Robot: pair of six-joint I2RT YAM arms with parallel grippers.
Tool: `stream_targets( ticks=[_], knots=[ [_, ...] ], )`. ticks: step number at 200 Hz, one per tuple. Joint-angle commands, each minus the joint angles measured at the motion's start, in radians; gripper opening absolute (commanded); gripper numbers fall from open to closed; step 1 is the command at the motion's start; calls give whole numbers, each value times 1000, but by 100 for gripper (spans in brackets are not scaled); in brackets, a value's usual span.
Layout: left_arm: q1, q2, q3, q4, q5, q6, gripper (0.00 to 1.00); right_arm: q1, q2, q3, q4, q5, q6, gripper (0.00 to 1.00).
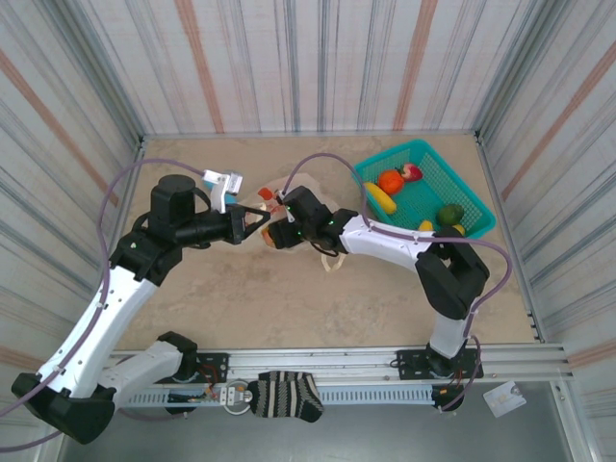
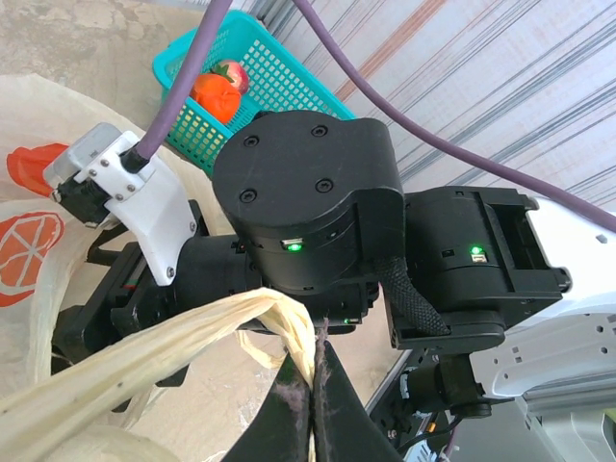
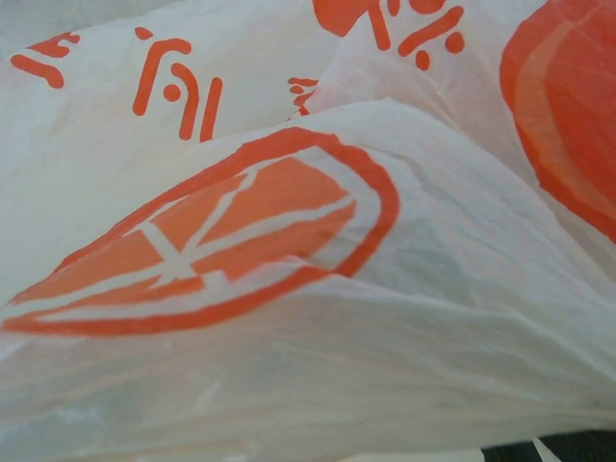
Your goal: Place the fake fruits into the plastic bag and tie a complex knot
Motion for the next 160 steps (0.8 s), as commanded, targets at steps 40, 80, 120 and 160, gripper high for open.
stream_targets(
  ticks=[40,80,120,160],
  knots=[
    [6,10,34,-12,-7,39,0,-91,-291,-112,34,-231,6,77],
    [7,10,20,9,7,33,0,-256,-443,-157,-2,-526,87,71],
    [6,17,16,12,9,45,0,-392,-591,-162,-114,-513,50,72],
    [6,29,14,24,19,46,0,-555,-585,-125,-317,-262,67,71]
  ],
)
